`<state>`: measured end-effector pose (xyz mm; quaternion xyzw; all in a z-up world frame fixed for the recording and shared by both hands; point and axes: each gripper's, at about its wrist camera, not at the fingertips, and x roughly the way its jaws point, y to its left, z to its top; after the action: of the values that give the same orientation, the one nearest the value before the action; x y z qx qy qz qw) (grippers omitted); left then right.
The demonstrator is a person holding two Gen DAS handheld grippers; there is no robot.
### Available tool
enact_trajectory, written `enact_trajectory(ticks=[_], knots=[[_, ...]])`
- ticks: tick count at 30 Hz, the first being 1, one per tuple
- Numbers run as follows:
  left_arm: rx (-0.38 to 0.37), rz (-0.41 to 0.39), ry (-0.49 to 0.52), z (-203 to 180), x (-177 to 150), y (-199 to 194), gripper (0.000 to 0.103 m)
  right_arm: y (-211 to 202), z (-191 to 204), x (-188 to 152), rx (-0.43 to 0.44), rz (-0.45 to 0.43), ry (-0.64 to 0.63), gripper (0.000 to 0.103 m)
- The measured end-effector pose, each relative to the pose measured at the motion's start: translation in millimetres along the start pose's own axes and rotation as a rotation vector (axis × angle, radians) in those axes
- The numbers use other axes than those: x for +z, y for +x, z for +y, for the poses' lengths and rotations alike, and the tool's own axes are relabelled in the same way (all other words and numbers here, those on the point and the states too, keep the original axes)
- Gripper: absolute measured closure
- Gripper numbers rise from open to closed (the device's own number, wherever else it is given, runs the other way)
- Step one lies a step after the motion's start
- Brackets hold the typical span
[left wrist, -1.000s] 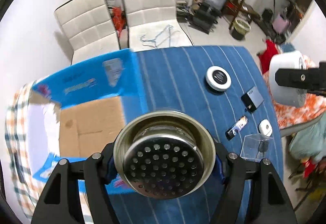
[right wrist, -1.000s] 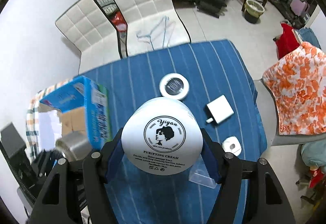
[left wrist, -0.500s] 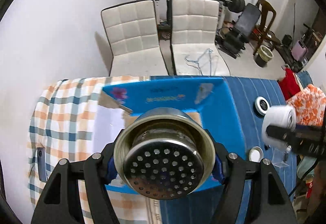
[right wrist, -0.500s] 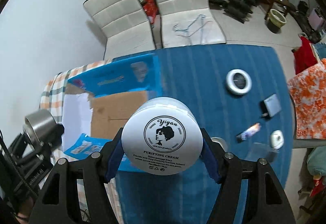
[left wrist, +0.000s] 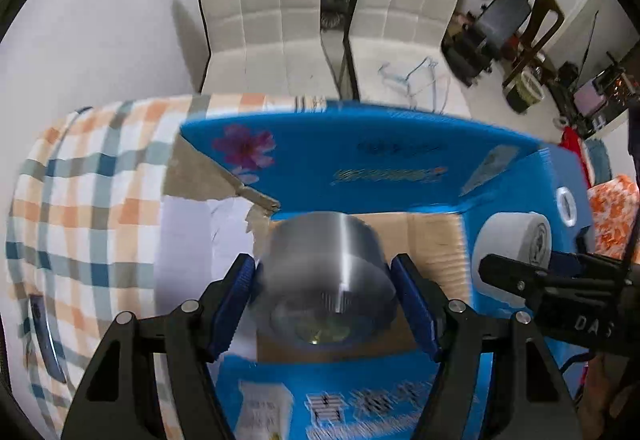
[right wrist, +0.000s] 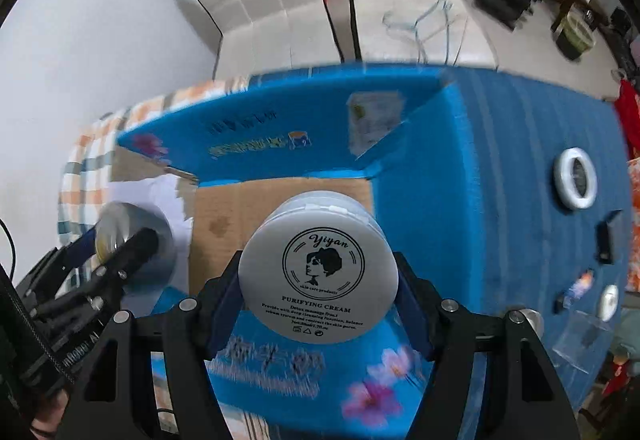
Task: Organize rigid objects
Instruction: 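Carry the canister with left gripper while right gripper carries the jar into the blue box, then lower canister and jar onto the box bottom and open both grippers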
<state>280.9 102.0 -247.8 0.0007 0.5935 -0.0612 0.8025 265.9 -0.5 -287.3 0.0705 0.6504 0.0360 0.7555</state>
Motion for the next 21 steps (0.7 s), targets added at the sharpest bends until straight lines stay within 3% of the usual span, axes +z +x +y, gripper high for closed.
enact_trajectory(ticks=[1, 2, 3, 5, 11, 21], knots=[[0.001, 0.015, 0.001, 3.1, 0.5, 9.7, 0.036, 20.8, 0.9, 7.7, 0.000, 0.034, 0.010, 0.032], [-0.005, 0.028, -0.003, 5.9, 0.1, 18.6, 0.042, 35.5, 0.5, 12.6, -0.003, 0.055, 0.020, 0.032], [-0.024, 0.039, -0.006, 7.4, 0.1, 25.3, 0.055, 51.6, 0.0, 17.3, -0.010, 0.077, 0.029, 0.032], [-0.039, 0.041, 0.004, 7.1, 0.6, 33.3, 0.062, 74.3, -1.4, 23.4, -0.019, 0.105, 0.041, 0.032], [-0.026, 0.025, 0.064, 2.6, 11.3, 48.3, 0.059, 114.0, 0.5, 33.8, -0.060, 0.138, 0.042, 0.032], [-0.052, 0.071, 0.005, 15.0, 16.5, 42.6, 0.059, 125.8, 7.8, 51.5, -0.090, 0.177, 0.017, 0.030]])
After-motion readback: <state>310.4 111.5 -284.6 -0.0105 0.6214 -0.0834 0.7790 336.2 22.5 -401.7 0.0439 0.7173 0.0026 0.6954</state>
